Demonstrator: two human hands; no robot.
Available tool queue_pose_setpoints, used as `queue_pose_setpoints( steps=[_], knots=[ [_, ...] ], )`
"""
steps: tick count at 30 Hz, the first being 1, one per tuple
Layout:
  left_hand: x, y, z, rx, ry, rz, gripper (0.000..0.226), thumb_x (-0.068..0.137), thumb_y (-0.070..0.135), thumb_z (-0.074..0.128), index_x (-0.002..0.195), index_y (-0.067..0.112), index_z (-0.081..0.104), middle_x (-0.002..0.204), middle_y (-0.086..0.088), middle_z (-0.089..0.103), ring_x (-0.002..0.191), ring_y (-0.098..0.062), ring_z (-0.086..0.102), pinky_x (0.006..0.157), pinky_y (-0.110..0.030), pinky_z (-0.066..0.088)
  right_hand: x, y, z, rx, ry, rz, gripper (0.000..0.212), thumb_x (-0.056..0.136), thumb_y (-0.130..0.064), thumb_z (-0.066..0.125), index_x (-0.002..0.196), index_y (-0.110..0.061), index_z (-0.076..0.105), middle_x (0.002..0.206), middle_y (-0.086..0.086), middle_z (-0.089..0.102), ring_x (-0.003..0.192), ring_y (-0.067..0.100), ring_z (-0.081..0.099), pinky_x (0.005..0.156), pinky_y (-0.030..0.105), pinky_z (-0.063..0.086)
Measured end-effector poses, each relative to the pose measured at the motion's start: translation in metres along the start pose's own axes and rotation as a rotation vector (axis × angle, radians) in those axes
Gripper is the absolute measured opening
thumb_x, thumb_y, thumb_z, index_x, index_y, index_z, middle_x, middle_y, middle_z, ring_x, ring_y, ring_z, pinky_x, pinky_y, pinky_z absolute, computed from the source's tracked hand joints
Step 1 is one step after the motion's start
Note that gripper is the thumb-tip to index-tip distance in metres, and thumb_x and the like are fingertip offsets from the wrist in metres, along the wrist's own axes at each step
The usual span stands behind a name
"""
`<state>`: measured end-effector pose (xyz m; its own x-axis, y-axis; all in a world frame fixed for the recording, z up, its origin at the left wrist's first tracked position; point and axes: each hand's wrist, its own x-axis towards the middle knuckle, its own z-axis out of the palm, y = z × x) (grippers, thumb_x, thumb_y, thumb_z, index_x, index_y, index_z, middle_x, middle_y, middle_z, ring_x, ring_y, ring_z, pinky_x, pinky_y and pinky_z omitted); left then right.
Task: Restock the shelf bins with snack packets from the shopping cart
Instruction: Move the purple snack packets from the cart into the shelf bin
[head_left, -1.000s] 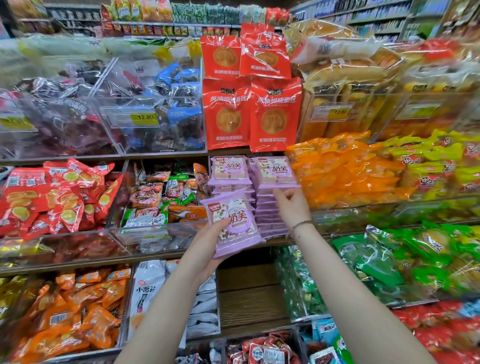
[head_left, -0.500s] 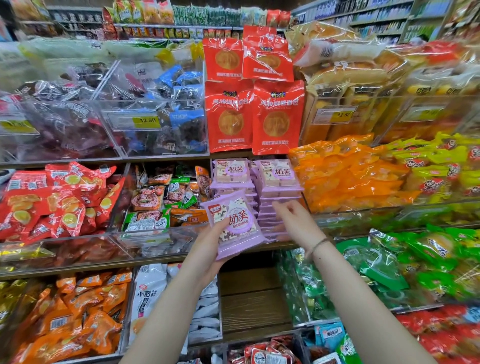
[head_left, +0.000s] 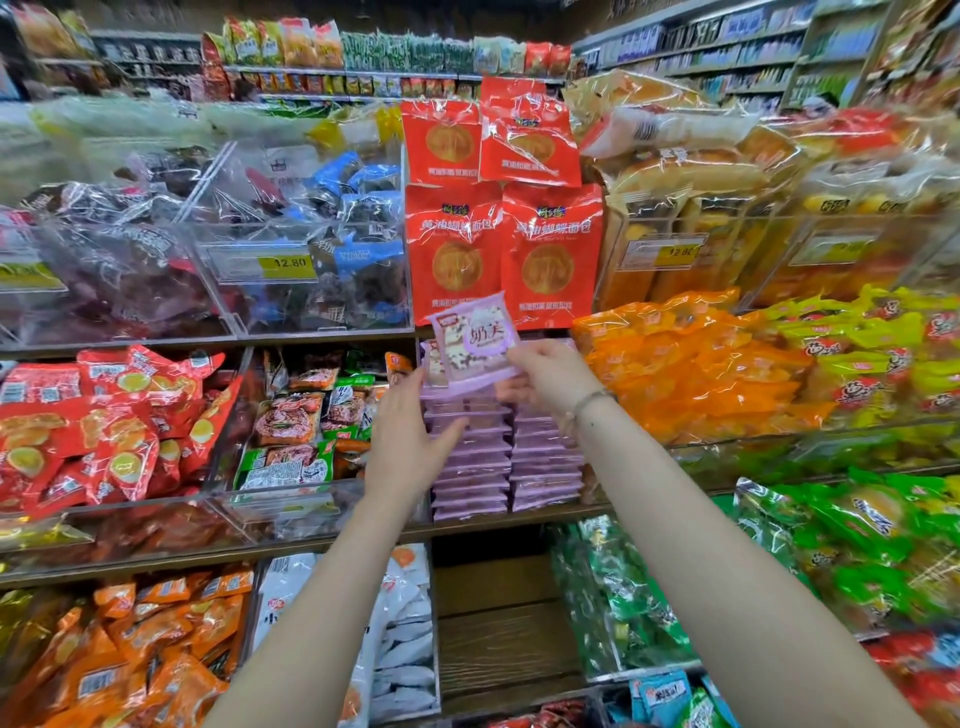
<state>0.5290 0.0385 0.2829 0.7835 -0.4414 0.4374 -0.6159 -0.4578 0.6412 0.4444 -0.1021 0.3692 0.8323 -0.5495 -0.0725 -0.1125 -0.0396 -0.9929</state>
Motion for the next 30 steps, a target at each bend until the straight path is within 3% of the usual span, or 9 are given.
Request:
queue_pose_setpoints(
  steps=[3, 6, 12, 16, 18, 21, 25, 27, 30],
  knots=[
    [0.002, -0.009, 0.01, -0.013, 0.074, 0.017, 0.061, 0.086, 0.037, 0.067, 0.139, 0.024, 0.04, 0.123, 0.002, 0.057, 0.116, -0.021, 0.052, 0.092, -0.038, 0.048, 0.02, -0.004, 0.02, -0.218, -0.013, 0.01, 0.028, 0.096, -0.016, 0.047, 0.1, 0.008, 0.057, 0.095, 0.027, 0.067, 0.06, 0.025, 0.063, 0.074, 0.044, 0.058],
    [0.0, -0.01, 0.012, 0.04, 0.147, 0.062, 0.042, 0.085, 0.04, 0.067, 0.12, 0.024, 0.049, 0.091, 0.011, 0.048, 0.091, -0.02, 0.057, 0.07, -0.028, 0.043, 0.026, 0.0, 0.025, -0.579, 0.049, -0.06, 0.027, 0.095, -0.024, 0.046, 0.108, -0.001, 0.053, 0.094, 0.021, 0.066, 0.076, 0.031, 0.063, 0.078, 0.047, 0.055],
    [-0.002, -0.009, 0.014, 0.072, 0.193, 0.054, 0.037, 0.085, 0.041, 0.066, 0.114, 0.025, 0.05, 0.084, 0.014, 0.044, 0.081, -0.014, 0.052, 0.059, -0.021, 0.032, 0.029, 0.005, 0.025, -0.768, 0.065, -0.109, 0.031, 0.097, -0.027, 0.042, 0.11, -0.002, 0.053, 0.099, 0.022, 0.064, 0.082, 0.029, 0.059, 0.075, 0.043, 0.052],
    [-0.004, -0.009, 0.013, 0.072, 0.165, 0.048, 0.051, 0.084, 0.044, 0.066, 0.126, 0.024, 0.044, 0.093, 0.008, 0.053, 0.093, -0.019, 0.058, 0.058, -0.021, 0.042, 0.018, 0.003, 0.024, -0.819, 0.127, -0.153, 0.033, 0.096, -0.032, 0.042, 0.113, -0.005, 0.051, 0.1, 0.016, 0.064, 0.079, 0.026, 0.056, 0.067, 0.038, 0.049],
    [-0.008, -0.007, 0.008, 0.012, 0.12, 0.0, 0.069, 0.084, 0.046, 0.067, 0.14, 0.019, 0.036, 0.122, -0.001, 0.056, 0.109, -0.02, 0.057, 0.081, -0.034, 0.053, 0.004, 0.002, 0.021, -0.865, 0.224, -0.243, 0.037, 0.095, -0.038, 0.043, 0.116, -0.009, 0.049, 0.096, 0.009, 0.061, 0.077, 0.024, 0.054, 0.062, 0.032, 0.041],
    [-0.035, -0.001, -0.003, -0.107, 0.161, 0.029, 0.062, 0.087, 0.042, 0.064, 0.138, 0.014, 0.042, 0.131, -0.002, 0.052, 0.121, -0.018, 0.048, 0.099, -0.03, 0.042, -0.031, 0.015, 0.01, -0.803, 0.323, -0.39, 0.028, 0.093, -0.045, 0.043, 0.103, -0.02, 0.052, 0.082, -0.003, 0.057, 0.071, 0.017, 0.056, 0.058, 0.029, 0.042],
    [-0.107, 0.007, -0.009, -0.355, 0.294, 0.02, 0.03, 0.09, 0.034, 0.055, 0.114, 0.016, 0.057, 0.108, 0.006, 0.058, 0.102, -0.007, 0.053, 0.087, -0.012, 0.04, -0.093, 0.067, -0.02, -0.344, 0.205, -0.259, 0.009, 0.092, -0.032, 0.05, 0.087, -0.032, 0.058, 0.08, -0.007, 0.064, 0.068, 0.01, 0.064, 0.059, 0.027, 0.054],
    [-0.149, 0.008, -0.001, -0.454, 0.189, -0.085, 0.019, 0.088, 0.032, 0.053, 0.103, 0.022, 0.059, 0.096, 0.011, 0.06, 0.09, 0.0, 0.055, 0.078, -0.007, 0.04, -0.127, 0.11, -0.037, -0.251, 0.196, -0.155, 0.017, 0.093, -0.023, 0.052, 0.081, -0.034, 0.06, 0.079, -0.007, 0.066, 0.066, 0.001, 0.064, 0.062, 0.019, 0.054],
    [-0.211, -0.002, 0.022, -0.472, -0.184, -0.228, 0.006, 0.092, 0.02, 0.058, 0.093, 0.025, 0.059, 0.087, 0.009, 0.062, 0.079, 0.007, 0.057, 0.066, -0.004, 0.041, -0.183, 0.184, -0.061, -0.232, 0.224, 0.064, 0.017, 0.093, -0.015, 0.053, 0.085, -0.026, 0.063, 0.081, -0.005, 0.067, 0.072, -0.001, 0.063, 0.068, 0.015, 0.051]
  ],
)
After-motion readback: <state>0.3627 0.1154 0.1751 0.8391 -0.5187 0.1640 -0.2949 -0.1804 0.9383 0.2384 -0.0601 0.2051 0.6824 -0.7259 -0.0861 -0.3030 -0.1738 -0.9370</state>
